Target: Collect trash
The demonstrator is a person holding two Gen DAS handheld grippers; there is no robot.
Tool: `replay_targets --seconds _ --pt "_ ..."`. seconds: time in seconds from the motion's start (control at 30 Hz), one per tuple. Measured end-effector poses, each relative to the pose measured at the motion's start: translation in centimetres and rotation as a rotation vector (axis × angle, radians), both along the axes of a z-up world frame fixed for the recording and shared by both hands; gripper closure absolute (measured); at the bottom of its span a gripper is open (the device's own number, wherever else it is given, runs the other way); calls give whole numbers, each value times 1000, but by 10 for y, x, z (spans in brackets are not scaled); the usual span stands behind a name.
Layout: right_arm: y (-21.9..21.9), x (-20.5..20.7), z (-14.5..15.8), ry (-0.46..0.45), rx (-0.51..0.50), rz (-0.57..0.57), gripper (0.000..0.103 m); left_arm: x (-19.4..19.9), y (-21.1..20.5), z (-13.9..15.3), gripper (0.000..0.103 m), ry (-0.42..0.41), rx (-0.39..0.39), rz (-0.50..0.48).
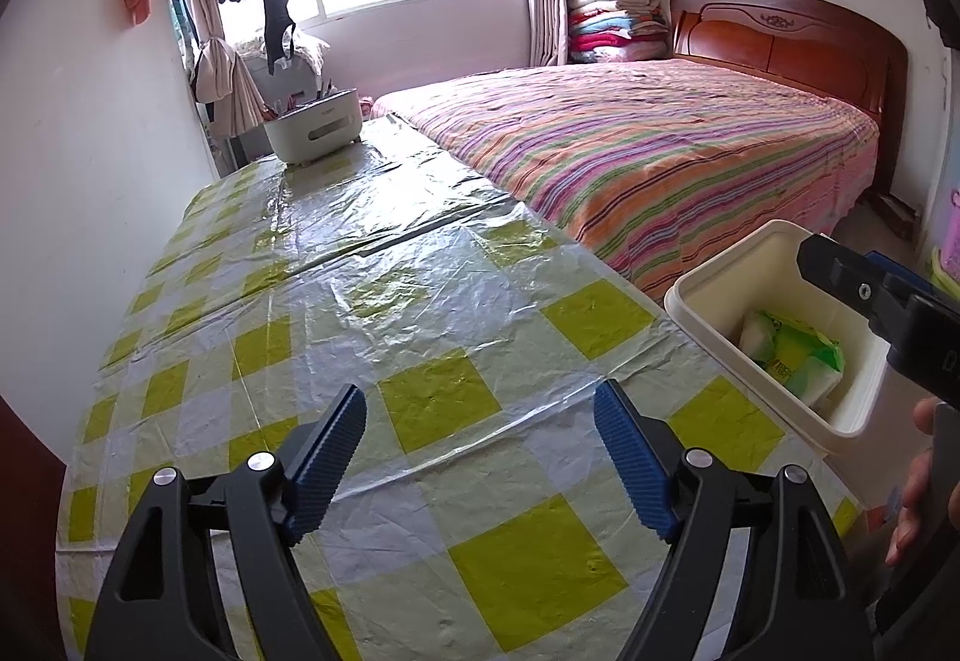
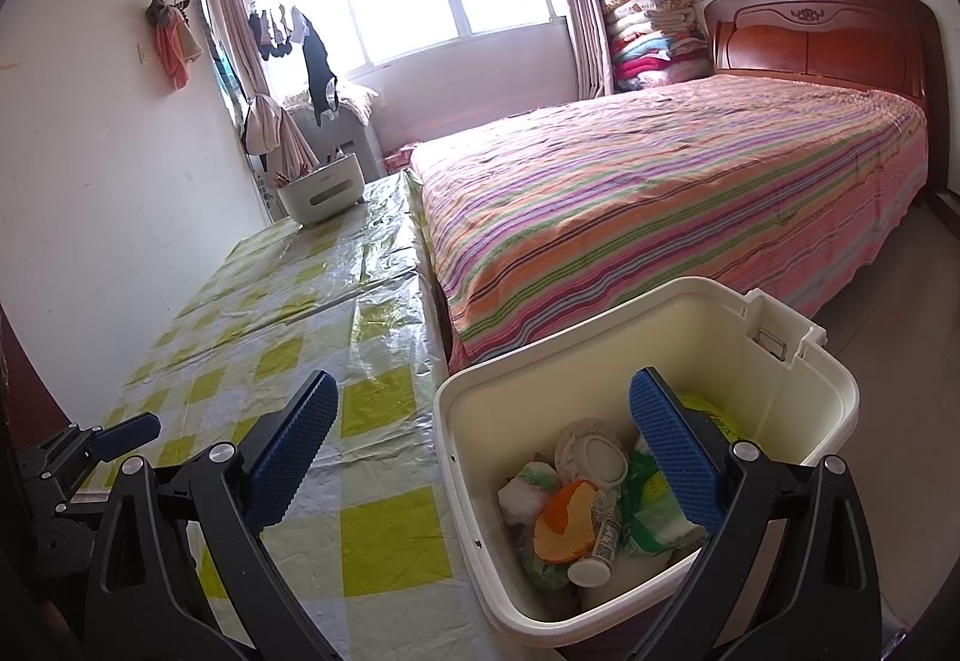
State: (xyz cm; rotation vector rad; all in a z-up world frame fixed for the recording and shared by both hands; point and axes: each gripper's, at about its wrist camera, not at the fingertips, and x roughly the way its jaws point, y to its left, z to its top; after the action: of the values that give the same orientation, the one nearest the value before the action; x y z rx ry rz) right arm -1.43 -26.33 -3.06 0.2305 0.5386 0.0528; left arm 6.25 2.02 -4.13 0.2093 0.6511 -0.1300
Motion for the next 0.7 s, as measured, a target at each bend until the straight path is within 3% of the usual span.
replay_targets --seconds 0.7 --pt "0 0 -1 1 -1 0 7 -1 -2 -2 27 9 1 -7"
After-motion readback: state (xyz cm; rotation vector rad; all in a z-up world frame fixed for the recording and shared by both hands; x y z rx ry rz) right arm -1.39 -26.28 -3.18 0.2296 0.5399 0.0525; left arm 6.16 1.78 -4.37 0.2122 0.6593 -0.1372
